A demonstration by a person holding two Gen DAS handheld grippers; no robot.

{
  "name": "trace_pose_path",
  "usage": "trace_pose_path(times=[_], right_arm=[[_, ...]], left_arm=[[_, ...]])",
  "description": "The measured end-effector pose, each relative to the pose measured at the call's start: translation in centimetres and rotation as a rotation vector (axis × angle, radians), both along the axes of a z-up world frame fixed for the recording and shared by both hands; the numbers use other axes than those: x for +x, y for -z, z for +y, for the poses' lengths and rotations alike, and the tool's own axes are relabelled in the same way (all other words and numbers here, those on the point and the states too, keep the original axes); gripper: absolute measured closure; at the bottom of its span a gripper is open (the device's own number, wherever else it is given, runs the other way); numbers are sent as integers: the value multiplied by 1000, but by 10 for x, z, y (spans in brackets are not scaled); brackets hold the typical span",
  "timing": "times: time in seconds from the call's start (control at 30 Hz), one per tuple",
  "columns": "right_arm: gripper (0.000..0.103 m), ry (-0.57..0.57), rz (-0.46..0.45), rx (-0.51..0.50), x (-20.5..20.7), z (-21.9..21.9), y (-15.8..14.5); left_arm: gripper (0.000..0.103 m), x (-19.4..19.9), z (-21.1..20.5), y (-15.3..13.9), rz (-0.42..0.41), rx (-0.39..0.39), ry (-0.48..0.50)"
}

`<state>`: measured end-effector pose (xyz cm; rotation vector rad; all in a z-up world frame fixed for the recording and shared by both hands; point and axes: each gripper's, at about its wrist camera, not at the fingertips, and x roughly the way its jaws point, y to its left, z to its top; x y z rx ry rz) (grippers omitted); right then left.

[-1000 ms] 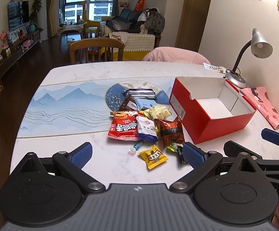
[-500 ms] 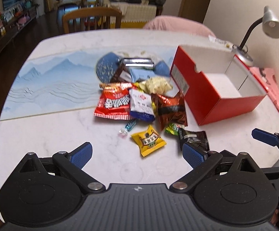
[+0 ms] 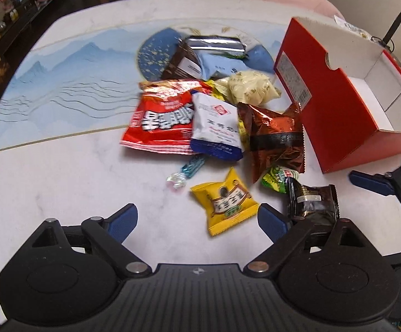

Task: Organize snacks
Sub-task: 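Grasp the yellow candy with the left tool while the right tool grasps the black chocolate, then carry the yellow candy and black chocolate with both tools over the red box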

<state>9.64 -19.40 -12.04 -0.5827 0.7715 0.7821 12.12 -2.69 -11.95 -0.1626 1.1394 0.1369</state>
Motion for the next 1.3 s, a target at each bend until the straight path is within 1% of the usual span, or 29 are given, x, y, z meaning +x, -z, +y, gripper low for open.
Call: trace_pose_path(times=[0.07,0.13,0.17,0.27,0.33,0.4,0.47,0.53,0.63,0.7,0.77,0.8,0.87,0.93,0.97,1.03,1.13,1.2,1.3], right_arm=[[34,-32,-3,-21,4,2,2],[39,-57,-20,-45,5,5,5],[40,-75,-14,-53,6,6,5],[43,-119,6,-76,12,9,8],[45,-143,30,-94,15,10,10],[47,-144,51,-111,21,12,11],[50,-137,85,-109,25,12,11],[52,-121,114,-103,29,12,11],[55,-108,132,-95,30,12,11],[58,-97,133,-92,28,12,11],[60,-75,137,-85,27,12,11],[62,-63,138,-83,26,12,11],[64,-34,135,-79,23,13,9],[66,-3,135,-70,21,14,9],[67,12,133,-64,19,15,8],[70,43,127,-55,15,14,7],[72,101,123,-36,11,12,6],[72,134,117,-28,8,8,5],[73,184,117,-9,4,3,0]], left_arm=[[12,9,-2,5,20,-4,-5],[14,19,-1,12,55,-28,-31],[15,24,1,15,74,-41,-45],[27,37,7,26,126,-65,-90],[28,44,10,31,155,-98,-116],[28,48,9,33,169,-112,-120],[28,51,7,34,180,-117,-123],[28,53,6,37,195,-130,-134],[33,57,7,37,194,-136,-140],[39,59,5,36,194,-140,-135],[40,58,4,36,192,-134,-132],[43,58,3,36,191,-127,-130],[48,58,4,35,185,-129,-129],[51,57,4,34,179,-132,-128],[53,56,4,34,174,-132,-125],[55,54,7,34,161,-147,-122],[59,48,12,33,140,-169,-118],[69,44,15,32,130,-178,-115],[72,37,20,30,116,-200,-115]])
